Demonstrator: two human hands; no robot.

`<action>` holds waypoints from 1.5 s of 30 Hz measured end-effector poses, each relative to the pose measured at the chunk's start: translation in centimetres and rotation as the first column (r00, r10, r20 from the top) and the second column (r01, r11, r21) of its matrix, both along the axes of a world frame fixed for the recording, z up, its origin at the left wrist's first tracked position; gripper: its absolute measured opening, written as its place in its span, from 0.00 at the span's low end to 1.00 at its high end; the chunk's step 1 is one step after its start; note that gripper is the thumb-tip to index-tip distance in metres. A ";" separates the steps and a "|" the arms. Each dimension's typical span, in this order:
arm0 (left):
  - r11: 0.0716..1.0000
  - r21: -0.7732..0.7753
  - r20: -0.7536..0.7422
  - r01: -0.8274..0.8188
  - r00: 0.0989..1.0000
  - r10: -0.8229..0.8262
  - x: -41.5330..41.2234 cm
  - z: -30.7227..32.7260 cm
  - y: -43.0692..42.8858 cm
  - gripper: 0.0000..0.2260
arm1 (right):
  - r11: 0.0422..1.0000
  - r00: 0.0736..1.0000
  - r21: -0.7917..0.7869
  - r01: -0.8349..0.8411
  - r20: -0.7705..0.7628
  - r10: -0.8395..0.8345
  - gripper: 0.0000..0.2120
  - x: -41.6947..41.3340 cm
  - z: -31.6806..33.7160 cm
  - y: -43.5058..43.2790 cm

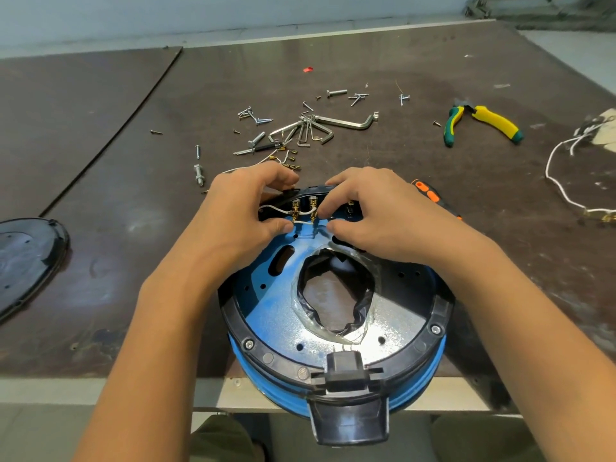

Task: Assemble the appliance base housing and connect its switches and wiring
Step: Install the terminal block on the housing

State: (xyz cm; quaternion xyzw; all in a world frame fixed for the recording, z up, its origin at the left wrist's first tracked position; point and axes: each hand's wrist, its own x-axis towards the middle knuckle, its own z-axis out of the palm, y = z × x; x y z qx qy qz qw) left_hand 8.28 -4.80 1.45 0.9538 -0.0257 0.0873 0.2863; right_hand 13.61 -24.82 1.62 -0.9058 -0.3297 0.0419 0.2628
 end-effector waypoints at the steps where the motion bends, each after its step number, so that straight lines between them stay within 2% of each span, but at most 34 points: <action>1: 1.000 0.014 -0.001 0.003 1.000 -0.003 0.0 0.0 0.0 0.27 | 1.000 1.000 -0.012 -0.003 0.010 0.003 0.09 0.0 0.0 0.0; 12: 0.991 0.130 -0.021 0.042 0.999 -0.040 0.3 0.7 -1.3 0.33 | 0.999 0.998 -0.046 -0.003 0.068 0.006 0.10 -0.2 -0.1 0.1; 15: 0.986 0.160 -0.035 0.040 0.999 -0.035 0.6 0.9 -2.2 0.31 | 0.999 0.998 -0.045 -0.003 0.059 0.005 0.10 -0.3 0.0 0.2; 18: 0.986 0.167 -0.056 0.021 0.998 -0.012 0.9 1.0 -2.2 0.33 | 1.000 1.000 0.005 0.002 0.031 -0.002 0.09 -0.2 0.0 0.1; 21: 0.984 0.176 -0.069 0.003 0.998 0.009 0.9 1.1 -2.2 0.35 | 1.000 0.999 0.020 0.009 0.040 -0.010 0.19 -0.2 -0.2 0.0; 24: 0.985 0.172 -0.067 -0.007 0.998 0.018 0.8 1.1 -2.4 0.34 | 0.989 0.993 -0.149 0.003 0.116 0.014 0.34 -0.1 -0.3 0.4; 27: 0.983 0.185 -0.057 -0.009 0.998 0.020 0.9 1.0 -2.6 0.30 | 0.977 0.987 -0.212 -0.011 0.153 0.044 0.31 0.3 -0.2 0.6; 31: 0.976 0.219 -0.071 -0.001 0.997 0.016 1.0 0.9 -2.6 0.28 | 0.968 0.994 -0.239 -0.077 0.059 0.094 0.28 1.1 0.8 0.6; 37: 0.961 0.274 -0.077 0.017 0.997 0.005 1.2 0.8 -2.6 0.27 | 0.985 0.996 -0.165 -0.048 0.072 0.061 0.25 1.7 1.1 1.1; 45: 0.997 0.077 -0.089 0.028 0.996 -0.022 0.5 1.1 -1.4 0.28 | 0.994 0.993 -0.084 -0.072 0.087 0.079 0.30 1.2 0.0 1.3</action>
